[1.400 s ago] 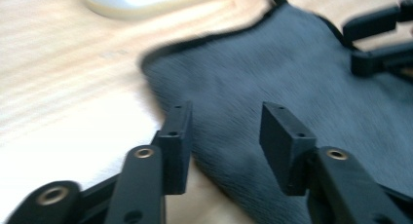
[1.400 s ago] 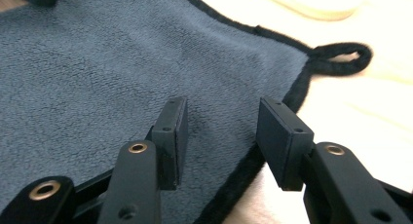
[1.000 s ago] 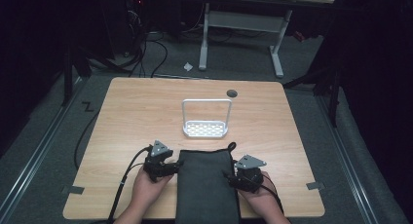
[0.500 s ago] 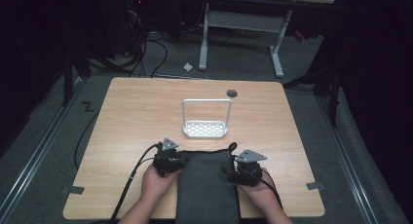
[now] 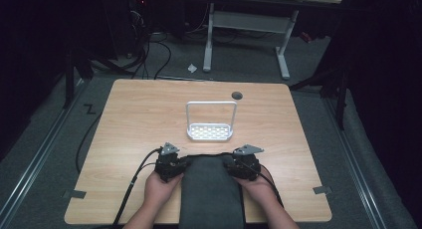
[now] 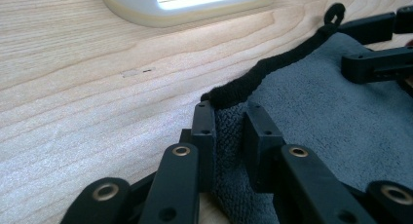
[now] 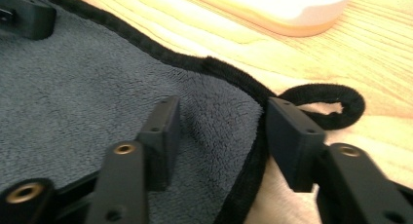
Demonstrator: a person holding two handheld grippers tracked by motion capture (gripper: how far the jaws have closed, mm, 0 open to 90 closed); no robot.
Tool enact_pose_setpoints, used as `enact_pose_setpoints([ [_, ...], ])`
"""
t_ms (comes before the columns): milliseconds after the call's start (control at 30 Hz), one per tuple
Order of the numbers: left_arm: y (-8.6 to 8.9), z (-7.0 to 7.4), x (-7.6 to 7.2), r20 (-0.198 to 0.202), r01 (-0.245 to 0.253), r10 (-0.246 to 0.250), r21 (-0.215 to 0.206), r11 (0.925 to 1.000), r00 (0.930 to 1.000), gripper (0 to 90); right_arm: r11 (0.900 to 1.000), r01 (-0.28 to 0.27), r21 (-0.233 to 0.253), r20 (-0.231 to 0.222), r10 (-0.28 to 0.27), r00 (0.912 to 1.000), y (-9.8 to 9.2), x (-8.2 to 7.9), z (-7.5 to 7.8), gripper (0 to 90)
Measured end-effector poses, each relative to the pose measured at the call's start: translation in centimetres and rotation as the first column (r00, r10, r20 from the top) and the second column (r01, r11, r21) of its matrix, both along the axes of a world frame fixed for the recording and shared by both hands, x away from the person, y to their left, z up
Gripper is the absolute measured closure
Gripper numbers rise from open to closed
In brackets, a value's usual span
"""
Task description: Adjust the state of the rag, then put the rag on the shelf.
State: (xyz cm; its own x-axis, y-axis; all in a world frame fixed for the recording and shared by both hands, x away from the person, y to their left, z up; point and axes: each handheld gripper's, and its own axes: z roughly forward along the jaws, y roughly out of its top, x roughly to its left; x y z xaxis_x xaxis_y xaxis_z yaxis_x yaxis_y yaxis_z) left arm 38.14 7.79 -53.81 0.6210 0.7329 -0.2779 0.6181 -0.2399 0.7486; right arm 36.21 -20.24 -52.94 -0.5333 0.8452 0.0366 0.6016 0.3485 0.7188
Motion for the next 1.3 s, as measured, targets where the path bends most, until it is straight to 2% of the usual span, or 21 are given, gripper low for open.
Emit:
enact_pose_setpoints([
  [33, 0.0, 0.0, 0.0, 0.001, 0.0, 0.0, 0.001, 1.0, 1.0, 76.1, 1.0, -0.02, 0.012, -0.005, 0.021, 0.9998, 0.1, -0.3, 0.0, 69.7],
  [200, -0.1, 0.0, -0.1, 0.012, 0.002, -0.002, 0.017, 0.9999, 0.9999, 76.3, 0.999, -0.043, 0.031, -0.017, 0.043, 0.9989, 0.2, -0.3, 0.0, 77.1],
  [267, -0.1, 0.1, -0.2, 0.014, 0.004, -0.004, 0.02, 0.9998, 0.9999, 76.5, 0.999, -0.046, 0.027, -0.017, 0.047, 0.9988, 0.2, -0.3, 0.1, 77.3],
  [400, -0.2, 0.2, -0.4, 0.036, 0.009, -0.01, 0.021, 0.9997, 0.9993, 80.3, 0.999, -0.048, -0.008, 0.025, 0.048, 0.9985, 0.5, -0.8, 0.5, 77.9],
  [467, -0.1, 0.3, -0.5, 0.049, 0.004, -0.005, 0.019, 0.9998, 0.9988, 81.1, 0.999, -0.045, -0.008, 0.032, 0.046, 0.9985, 0.5, -0.9, 0.6, 77.9],
  [533, 0.1, 0.6, -0.6, 0.048, -0.001, 0.001, -0.01, 0.9999, 0.9988, 83.4, 0.999, -0.044, 0.004, 0.06, 0.044, 0.9972, 0.5, -1.1, 1.0, 77.9],
  [567, 0.1, 0.8, -0.7, 0.048, -0.009, 0.011, -0.026, 0.9996, 0.9988, 83.4, 0.999, -0.044, 0.004, 0.06, 0.044, 0.9972, 0.5, -1.1, 1.0, 77.9],
  [600, 0.2, 0.9, -0.8, 0.057, -0.008, 0.01, -0.029, 0.9995, 0.9983, 83.8, 0.999, -0.044, 0.002, 0.074, 0.044, 0.9963, 0.5, -1.2, 1.1, 77.8],
  [667, 0.3, 1.8, -1.1, 0.085, -0.013, 0.018, -0.049, 0.9987, 0.9962, 84.2, 0.999, -0.035, 0.025, 0.11, 0.032, 0.9934, 0.4, -1.4, 1.8, 77.9],
  [700, 0.3, 1.8, -1.1, 0.085, -0.013, 0.018, -0.049, 0.9987, 0.9962, 84.2, 0.999, -0.035, 0.025, 0.11, 0.032, 0.9934, 0.4, -1.4, 1.8, 77.9],
  [733, 0.4, 2.4, -1.1, 0.114, -0.019, 0.026, -0.06, 0.998, 0.9932, 84.2, 0.999, -0.031, 0.032, 0.144, 0.026, 0.9892, 0.4, -1.6, 2.4, 77.9],
  [800, 0.4, 2.9, -1.2, 0.126, -0.023, 0.032, -0.075, 0.9969, 0.9915, 84.2, 0.999, -0.032, 0.037, 0.152, 0.026, 0.988, 0.4, -1.6, 2.7, 77.8],
  [867, 0.5, 3.7, -1.1, 0.142, -0.022, 0.035, -0.096, 0.9951, 0.9893, 84.4, 0.998, -0.03, 0.056, 0.199, 0.018, 0.9799, 0.3, -1.8, 4.0, 77.9],
  [1000, 0.5, 5.5, -0.6, 0.167, -0.017, 0.033, -0.1, 0.9949, 0.9853, 84.7, 0.997, -0.023, 0.074, 0.218, 0.006, 0.976, 0.2, -1.6, 5.1, 77.8],
  [1200, 0.3, 8.3, 0.6, 0.209, -0.016, 0.04, -0.113, 0.9934, 0.9771, 84.7, 0.996, -0.017, 0.093, 0.26, -0.008, 0.9656, 0.2, -0.5, 7.3, 77.8],
  [1300, 0.3, 9.4, 1.4, 0.226, -0.025, 0.054, -0.131, 0.991, 0.9727, 84.7, 0.994, -0.013, 0.105, 0.288, -0.018, 0.9575, 0.1, 0.1, 8.5, 77.8],
])
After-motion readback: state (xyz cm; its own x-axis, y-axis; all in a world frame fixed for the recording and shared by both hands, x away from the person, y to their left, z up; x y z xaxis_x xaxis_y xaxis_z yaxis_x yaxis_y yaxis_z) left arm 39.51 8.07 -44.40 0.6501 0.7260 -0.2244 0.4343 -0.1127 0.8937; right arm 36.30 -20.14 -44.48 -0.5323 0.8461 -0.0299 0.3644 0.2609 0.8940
